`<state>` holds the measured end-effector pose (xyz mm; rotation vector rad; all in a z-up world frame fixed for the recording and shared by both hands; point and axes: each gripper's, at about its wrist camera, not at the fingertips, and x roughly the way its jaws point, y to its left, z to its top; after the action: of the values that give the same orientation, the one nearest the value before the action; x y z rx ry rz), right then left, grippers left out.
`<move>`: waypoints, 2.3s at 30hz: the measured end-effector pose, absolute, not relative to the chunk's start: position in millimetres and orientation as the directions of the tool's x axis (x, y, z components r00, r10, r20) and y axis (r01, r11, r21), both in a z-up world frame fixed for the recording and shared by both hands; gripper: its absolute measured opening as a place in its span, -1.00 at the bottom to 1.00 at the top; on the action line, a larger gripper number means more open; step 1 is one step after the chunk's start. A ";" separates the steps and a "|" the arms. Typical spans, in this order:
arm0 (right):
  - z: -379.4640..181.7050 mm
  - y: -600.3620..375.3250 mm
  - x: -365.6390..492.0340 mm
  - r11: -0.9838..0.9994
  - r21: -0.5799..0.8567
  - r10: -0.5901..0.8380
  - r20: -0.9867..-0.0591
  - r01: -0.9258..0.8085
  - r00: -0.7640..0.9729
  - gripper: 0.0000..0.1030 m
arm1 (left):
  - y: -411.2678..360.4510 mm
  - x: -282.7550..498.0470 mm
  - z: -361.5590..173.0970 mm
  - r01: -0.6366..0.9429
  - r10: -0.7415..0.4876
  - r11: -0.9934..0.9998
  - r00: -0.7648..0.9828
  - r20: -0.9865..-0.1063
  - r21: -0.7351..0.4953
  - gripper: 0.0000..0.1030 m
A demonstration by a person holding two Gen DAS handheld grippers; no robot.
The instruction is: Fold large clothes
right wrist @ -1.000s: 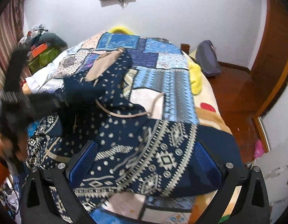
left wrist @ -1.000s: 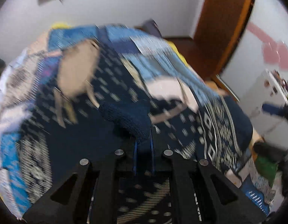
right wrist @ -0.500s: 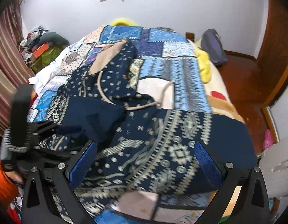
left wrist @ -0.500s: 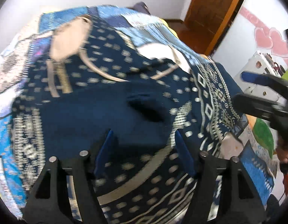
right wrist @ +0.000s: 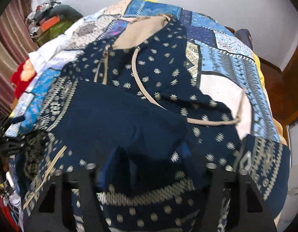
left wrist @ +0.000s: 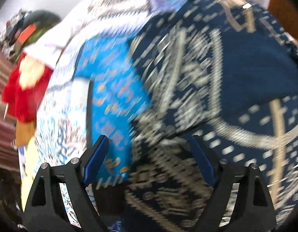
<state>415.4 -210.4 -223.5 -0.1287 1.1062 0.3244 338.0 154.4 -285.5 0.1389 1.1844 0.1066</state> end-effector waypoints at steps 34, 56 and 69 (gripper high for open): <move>-207.8 -314.0 364.5 0.972 -0.170 -0.074 -0.879 -0.165 0.470 -0.74 | 133.5 344.7 -271.2 -0.086 0.212 0.977 0.407 -0.888 0.194 0.61; -218.0 -445.5 332.9 0.973 -0.230 -0.193 -0.848 -0.014 0.494 0.99 | -98.4 411.5 -219.7 0.268 -0.081 0.962 0.482 -0.873 0.059 0.64; -258.4 -575.0 335.0 0.856 0.392 0.249 -0.883 0.337 0.397 0.82 | -181.7 443.0 -245.4 0.314 -0.098 0.948 0.439 -0.893 0.050 0.64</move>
<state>335.0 -575.0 -258.4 0.5745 1.1797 -0.0600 443.0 -181.7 -245.4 0.2216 1.0884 -0.2585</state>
